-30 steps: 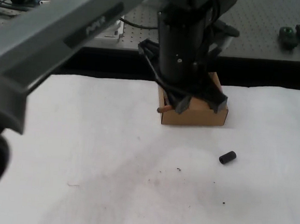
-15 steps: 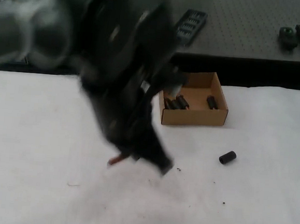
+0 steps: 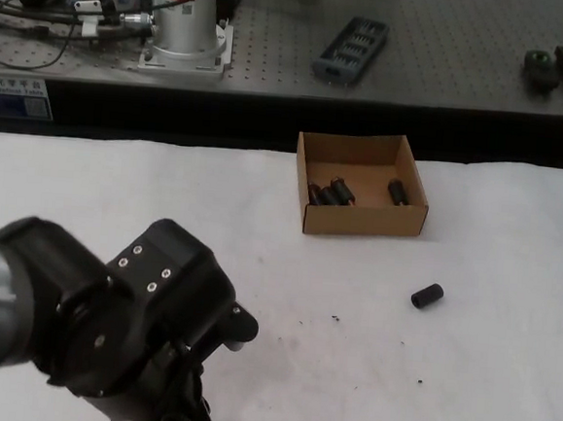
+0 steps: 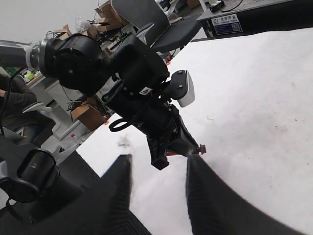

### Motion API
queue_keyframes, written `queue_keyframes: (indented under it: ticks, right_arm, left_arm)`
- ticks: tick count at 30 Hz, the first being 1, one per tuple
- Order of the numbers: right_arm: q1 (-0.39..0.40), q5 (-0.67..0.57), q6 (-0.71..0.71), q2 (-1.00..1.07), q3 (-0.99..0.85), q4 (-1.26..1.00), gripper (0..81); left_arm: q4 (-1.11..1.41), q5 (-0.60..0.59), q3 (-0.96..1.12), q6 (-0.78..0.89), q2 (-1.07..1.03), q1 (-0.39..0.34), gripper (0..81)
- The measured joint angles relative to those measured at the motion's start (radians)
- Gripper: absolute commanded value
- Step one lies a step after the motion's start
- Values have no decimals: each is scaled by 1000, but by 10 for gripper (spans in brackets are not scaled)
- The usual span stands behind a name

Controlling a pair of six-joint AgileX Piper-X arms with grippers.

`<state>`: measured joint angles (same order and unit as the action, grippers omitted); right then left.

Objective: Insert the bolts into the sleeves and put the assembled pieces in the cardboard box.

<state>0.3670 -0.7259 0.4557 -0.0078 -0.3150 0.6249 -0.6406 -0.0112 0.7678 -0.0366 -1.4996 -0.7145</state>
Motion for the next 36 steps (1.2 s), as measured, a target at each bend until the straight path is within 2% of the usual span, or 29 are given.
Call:
queue_keyframes:
  ticks: [4, 23, 25, 31, 36]
  right_arm:
    - [0, 1, 0, 0, 0, 0, 286]
    - [0, 1, 0, 0, 0, 0, 286]
    - [0, 1, 0, 0, 0, 0, 286]
    - [0, -7, 0, 0, 0, 0, 286]
    - [0, -18, 0, 0, 0, 0, 286]
  left_arm:
    - [75, 0, -37, 0, 0, 0, 6]
    - [72, -45, -41, 0, 0, 0, 4]
    - [69, -44, -41, 0, 0, 0, 47]
    - [68, -44, -41, 0, 0, 0, 286]
    - [67, -44, -41, 0, 1, 0, 304]
